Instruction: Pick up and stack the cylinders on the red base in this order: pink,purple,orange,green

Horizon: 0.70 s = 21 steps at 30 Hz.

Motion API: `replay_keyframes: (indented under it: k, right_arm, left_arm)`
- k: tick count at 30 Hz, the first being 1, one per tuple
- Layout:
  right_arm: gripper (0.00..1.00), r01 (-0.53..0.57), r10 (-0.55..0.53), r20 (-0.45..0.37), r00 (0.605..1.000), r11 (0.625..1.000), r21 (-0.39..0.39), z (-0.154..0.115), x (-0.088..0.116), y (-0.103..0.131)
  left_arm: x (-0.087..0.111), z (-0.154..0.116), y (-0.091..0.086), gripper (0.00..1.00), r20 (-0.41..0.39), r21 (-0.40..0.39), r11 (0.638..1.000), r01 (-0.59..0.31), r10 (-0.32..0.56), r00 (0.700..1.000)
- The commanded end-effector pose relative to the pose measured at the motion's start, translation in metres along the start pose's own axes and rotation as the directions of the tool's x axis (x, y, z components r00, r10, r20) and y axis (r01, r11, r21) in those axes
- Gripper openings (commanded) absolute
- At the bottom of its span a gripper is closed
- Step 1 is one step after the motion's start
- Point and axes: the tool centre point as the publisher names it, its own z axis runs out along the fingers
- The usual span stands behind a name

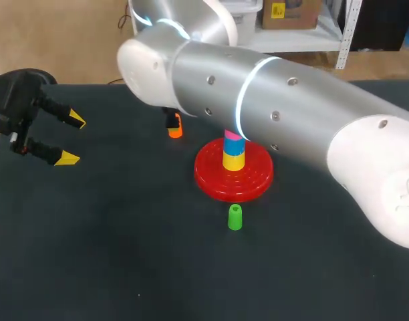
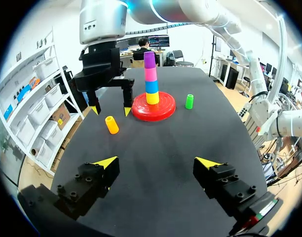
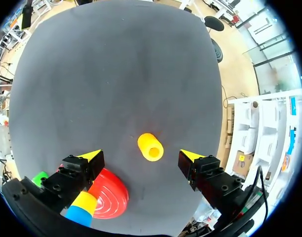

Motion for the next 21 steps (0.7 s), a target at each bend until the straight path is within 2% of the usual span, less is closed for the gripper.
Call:
replay_keyframes:
  k: [1,21]
  right_arm:
    - [1.00,0.000,-0.002,-0.006,1.000,0.960,-0.280,0.0034,-0.0029,-0.0109]
    - [1.00,0.040,-0.044,-0.002,0.999,0.938,-0.345,0.0107,-0.0049,-0.0142]
  left_arm:
    - [0.0009,-0.0001,-0.0012,1.00,0.002,-0.004,1.000,-0.002,0.002,1.000]
    - [0.0009,-0.0001,-0.0012,1.00,0.002,-0.004,1.000,-0.002,0.002,1.000]
